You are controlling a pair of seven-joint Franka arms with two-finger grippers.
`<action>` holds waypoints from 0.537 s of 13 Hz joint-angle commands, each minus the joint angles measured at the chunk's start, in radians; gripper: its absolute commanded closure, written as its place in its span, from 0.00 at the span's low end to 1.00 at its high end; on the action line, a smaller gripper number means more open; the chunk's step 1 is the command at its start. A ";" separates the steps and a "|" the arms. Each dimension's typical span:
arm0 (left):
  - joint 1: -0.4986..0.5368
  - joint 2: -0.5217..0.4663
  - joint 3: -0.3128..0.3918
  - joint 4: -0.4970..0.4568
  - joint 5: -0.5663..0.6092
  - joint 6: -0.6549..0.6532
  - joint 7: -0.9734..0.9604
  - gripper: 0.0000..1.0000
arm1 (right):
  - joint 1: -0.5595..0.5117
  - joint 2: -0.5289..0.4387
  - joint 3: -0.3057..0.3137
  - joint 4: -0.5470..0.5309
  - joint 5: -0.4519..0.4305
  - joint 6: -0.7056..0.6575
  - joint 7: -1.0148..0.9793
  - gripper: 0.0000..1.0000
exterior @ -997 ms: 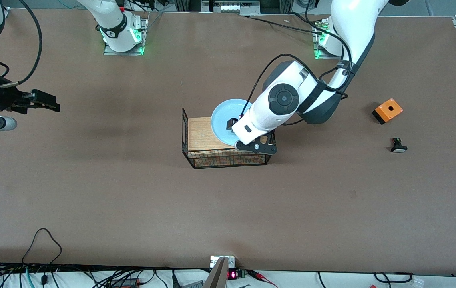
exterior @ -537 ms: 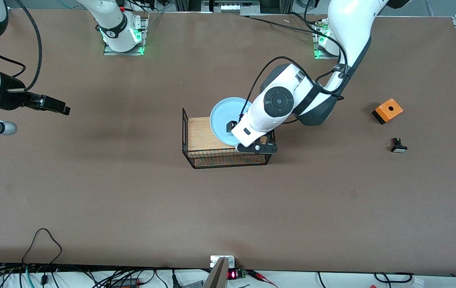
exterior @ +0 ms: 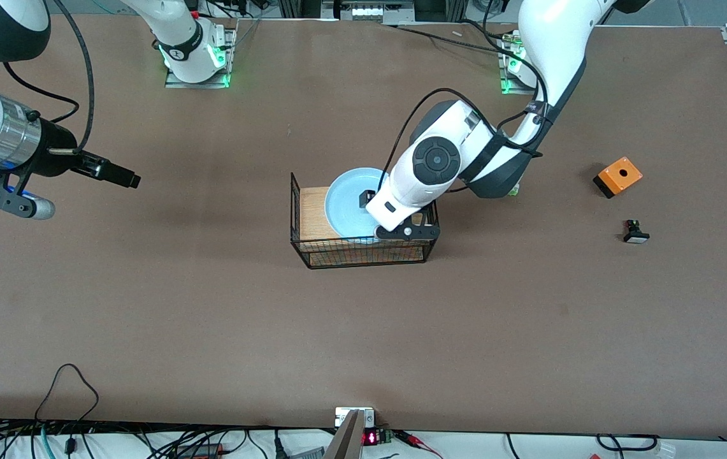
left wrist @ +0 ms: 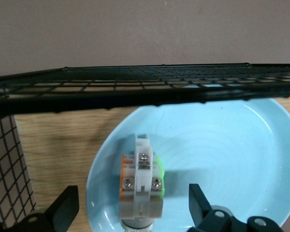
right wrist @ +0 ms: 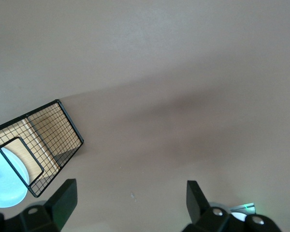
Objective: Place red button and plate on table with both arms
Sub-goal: 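Close the left gripper on the red button while the right gripper approaches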
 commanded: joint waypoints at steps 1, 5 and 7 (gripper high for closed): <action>-0.007 -0.024 -0.003 0.015 0.071 -0.041 -0.022 0.00 | -0.007 0.012 -0.004 0.028 0.012 -0.005 0.010 0.00; -0.013 -0.024 -0.006 0.039 0.069 -0.042 -0.028 0.00 | -0.007 0.010 -0.005 0.029 0.012 0.001 0.006 0.00; -0.029 -0.022 -0.006 0.050 0.062 -0.042 -0.030 0.00 | -0.007 0.012 -0.005 0.029 0.012 0.015 0.002 0.00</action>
